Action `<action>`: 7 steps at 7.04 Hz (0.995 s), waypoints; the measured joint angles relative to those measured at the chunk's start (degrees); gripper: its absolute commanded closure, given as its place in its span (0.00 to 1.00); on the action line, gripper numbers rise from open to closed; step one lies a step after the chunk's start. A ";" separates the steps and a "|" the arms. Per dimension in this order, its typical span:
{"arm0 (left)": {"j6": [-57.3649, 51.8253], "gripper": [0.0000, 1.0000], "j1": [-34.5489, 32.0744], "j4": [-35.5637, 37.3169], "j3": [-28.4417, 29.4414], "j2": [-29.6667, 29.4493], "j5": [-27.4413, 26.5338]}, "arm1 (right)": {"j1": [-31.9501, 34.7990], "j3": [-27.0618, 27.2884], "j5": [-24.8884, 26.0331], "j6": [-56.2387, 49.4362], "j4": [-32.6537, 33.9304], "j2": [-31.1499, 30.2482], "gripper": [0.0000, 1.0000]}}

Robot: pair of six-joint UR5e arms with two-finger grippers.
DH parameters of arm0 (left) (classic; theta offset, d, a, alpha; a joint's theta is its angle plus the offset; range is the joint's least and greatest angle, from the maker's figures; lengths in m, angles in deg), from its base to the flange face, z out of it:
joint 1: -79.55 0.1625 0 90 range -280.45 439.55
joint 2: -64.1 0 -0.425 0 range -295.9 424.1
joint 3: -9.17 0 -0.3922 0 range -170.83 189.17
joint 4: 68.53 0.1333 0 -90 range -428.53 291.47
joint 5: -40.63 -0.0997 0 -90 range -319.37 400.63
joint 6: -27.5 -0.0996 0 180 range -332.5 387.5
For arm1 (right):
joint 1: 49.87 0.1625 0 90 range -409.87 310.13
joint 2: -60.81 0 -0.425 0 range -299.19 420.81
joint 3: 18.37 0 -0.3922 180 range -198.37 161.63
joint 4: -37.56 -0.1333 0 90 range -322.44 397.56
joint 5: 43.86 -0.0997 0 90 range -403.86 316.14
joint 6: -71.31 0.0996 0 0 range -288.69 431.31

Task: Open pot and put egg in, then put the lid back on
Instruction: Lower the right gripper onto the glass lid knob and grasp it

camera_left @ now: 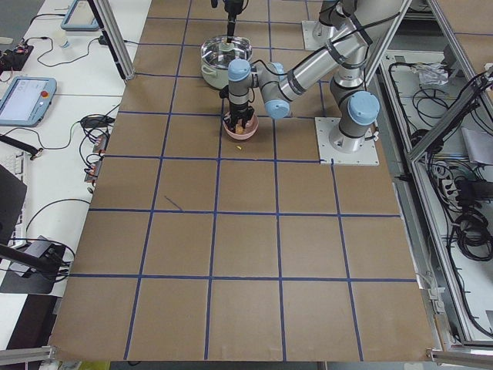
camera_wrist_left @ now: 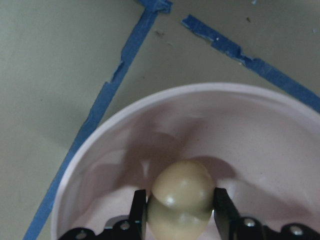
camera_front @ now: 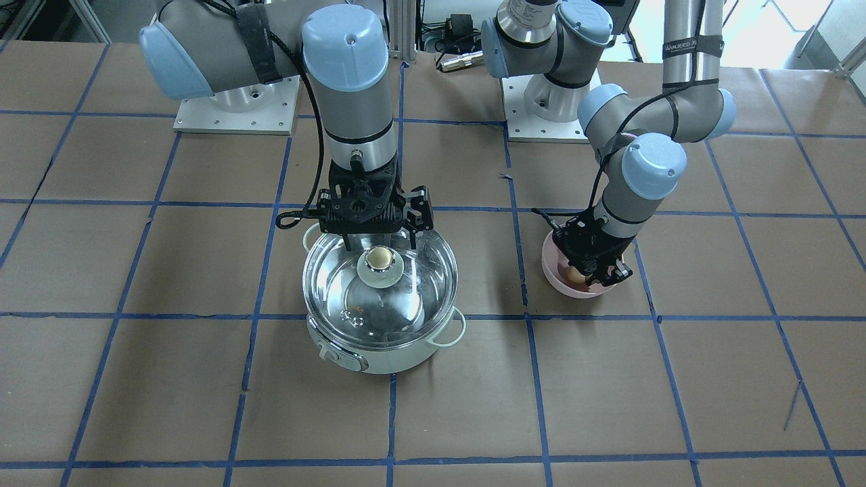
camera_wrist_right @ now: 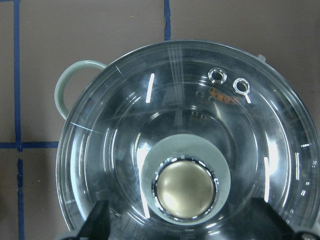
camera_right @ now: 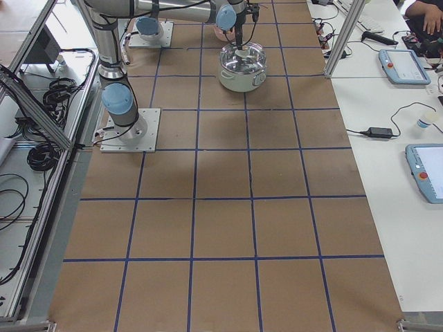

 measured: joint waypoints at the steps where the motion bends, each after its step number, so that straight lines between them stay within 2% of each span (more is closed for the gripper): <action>1: 0.25 0.91 -0.01 0.01 0.09 0.09 0.02 | -0.01 -0.05 0.02 -0.04 1.19 0.93 0.12; 2: 0.40 0.91 -0.02 -0.03 0.15 0.22 -0.03 | -0.01 -0.03 0.11 -0.09 1.80 1.39 0.25; 3: 0.85 0.91 -0.02 -0.15 0.19 0.49 -0.06 | -0.01 0.08 0.23 -0.20 2.02 1.54 0.33; 5: 2.09 0.91 -0.24 -0.49 0.31 1.22 -0.09 | -0.01 0.30 1.20 -0.53 2.06 1.60 0.56; 6: 2.82 0.91 -0.47 -0.83 0.54 1.45 -0.11 | -0.07 0.27 1.80 -0.65 1.92 1.59 0.63; 7: 4.13 0.91 -0.75 -2.27 1.50 1.79 -0.11 | -0.30 0.14 2.47 -0.98 1.52 1.43 0.66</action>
